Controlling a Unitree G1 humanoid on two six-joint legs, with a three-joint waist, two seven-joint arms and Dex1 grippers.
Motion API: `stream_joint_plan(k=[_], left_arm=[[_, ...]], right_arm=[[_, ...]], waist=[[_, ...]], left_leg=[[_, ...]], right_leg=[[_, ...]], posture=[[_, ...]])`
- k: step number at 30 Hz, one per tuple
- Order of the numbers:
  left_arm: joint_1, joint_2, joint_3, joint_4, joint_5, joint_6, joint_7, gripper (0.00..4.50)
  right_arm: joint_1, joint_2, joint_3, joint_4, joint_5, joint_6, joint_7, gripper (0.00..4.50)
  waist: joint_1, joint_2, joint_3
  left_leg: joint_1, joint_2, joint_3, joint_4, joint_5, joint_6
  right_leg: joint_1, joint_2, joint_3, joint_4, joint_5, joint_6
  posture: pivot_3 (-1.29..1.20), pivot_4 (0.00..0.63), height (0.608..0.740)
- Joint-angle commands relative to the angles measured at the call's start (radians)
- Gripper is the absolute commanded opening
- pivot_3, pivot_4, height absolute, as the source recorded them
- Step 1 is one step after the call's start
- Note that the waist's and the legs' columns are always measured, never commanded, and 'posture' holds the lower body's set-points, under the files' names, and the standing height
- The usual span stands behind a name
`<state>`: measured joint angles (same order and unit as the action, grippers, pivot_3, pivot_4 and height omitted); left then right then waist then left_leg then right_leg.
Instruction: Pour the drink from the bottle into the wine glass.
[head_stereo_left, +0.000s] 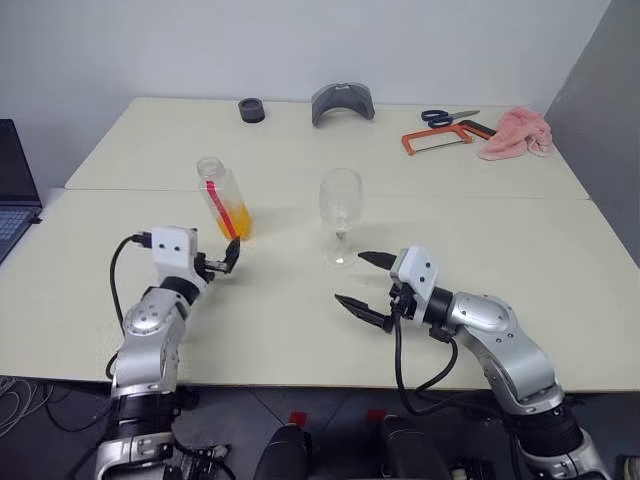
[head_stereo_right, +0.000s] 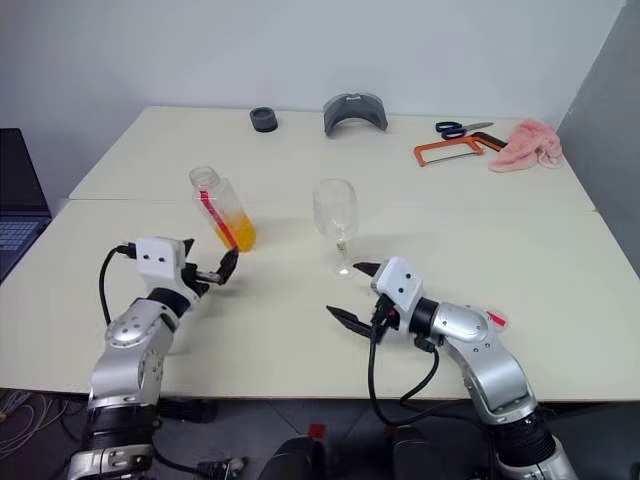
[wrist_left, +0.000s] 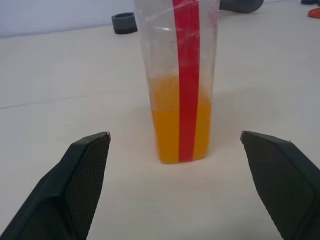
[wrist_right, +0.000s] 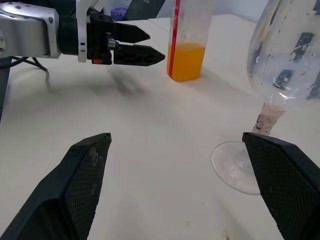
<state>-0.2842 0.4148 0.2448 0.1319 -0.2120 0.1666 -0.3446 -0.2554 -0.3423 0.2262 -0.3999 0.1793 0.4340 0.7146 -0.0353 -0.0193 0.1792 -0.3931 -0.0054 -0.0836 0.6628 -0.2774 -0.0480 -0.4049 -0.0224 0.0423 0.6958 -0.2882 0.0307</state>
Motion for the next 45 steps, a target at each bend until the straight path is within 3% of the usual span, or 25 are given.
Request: stream_joint_plan(k=[1,16,19,25,27,32,36,45], left_arm=[[-0.067,0.034,0.011,0.061,0.008,-0.04,-0.017,4.5],[-0.279,0.039,-0.026,0.312,0.038,-0.123,-0.054,4.5],[-0.329,0.04,-0.03,0.369,0.042,-0.153,-0.066,3.92],[-0.405,0.045,-0.04,0.472,0.046,-0.205,-0.088,2.02],[-0.414,0.046,-0.041,0.49,0.047,-0.218,-0.095,1.71],[-0.395,0.036,-0.062,0.453,0.05,-0.25,-0.129,1.68],[-0.394,0.038,-0.116,0.358,0.069,-0.271,-0.183,1.68],[-0.529,0.097,-0.251,0.359,0.204,-0.469,-0.289,1.68]], right_arm=[[-0.019,0.0,0.008,-0.061,0.012,0.013,-0.017,4.48],[-0.058,0.006,0.006,-0.088,0.044,0.05,-0.048,4.48],[-0.066,0.007,0.006,-0.085,0.047,0.044,-0.052,4.5],[-0.071,0.007,0.011,-0.084,0.043,0.036,-0.055,4.5],[-0.071,0.004,0.011,-0.085,0.041,0.034,-0.054,4.5],[-0.062,0.0,-0.01,-0.102,0.05,0.029,-0.06,4.5],[-0.033,-0.013,-0.11,-0.175,0.155,0.066,-0.056,4.5],[-0.085,-0.034,-0.23,-0.134,0.225,0.094,-0.109,4.5]], waist=[[0.001,0.0,0.0],[0.002,0.0,0.0],[0.002,0.0,0.0],[0.001,0.0,0.0],[0.002,0.0,0.0],[0.002,0.0,0.0],[0.003,-0.001,0.0],[0.003,-0.001,0.001]], left_leg=[[0.0,0.0,0.0,0.0,0.0,0.0],[0.0,-0.001,0.0,0.0,0.0,0.0],[-0.001,-0.001,0.0,0.0,0.0,0.0],[-0.001,-0.002,0.0,0.0,0.0,0.0],[-0.001,-0.002,0.0,0.0,0.0,0.0],[-0.001,-0.002,0.0,0.0,0.0,0.0],[-0.003,-0.001,-0.001,0.001,0.001,-0.001],[-0.003,-0.002,-0.001,0.001,0.0,0.0]], right_leg=[[0.0,0.0,0.0,0.0,0.0,0.0],[0.0,0.0,-0.001,0.0,0.0,0.0],[0.0,0.0,-0.001,-0.001,0.0,0.0],[0.0,0.0,-0.001,0.0,0.0,0.0],[0.0,0.0,-0.001,0.0,0.0,0.0],[0.0,0.0,-0.001,0.0,0.0,0.0],[-0.001,0.0,-0.001,-0.001,0.0,0.0],[-0.001,0.001,-0.002,-0.001,0.0,0.0]], posture=[[0.0,0.15,0.74],[0.0,0.15,0.74],[0.0,0.15,0.74],[0.0,0.15,0.74],[0.0,0.15,0.74],[0.0,0.15,0.74],[0.0,0.15,0.74],[0.0,0.15,0.74]])
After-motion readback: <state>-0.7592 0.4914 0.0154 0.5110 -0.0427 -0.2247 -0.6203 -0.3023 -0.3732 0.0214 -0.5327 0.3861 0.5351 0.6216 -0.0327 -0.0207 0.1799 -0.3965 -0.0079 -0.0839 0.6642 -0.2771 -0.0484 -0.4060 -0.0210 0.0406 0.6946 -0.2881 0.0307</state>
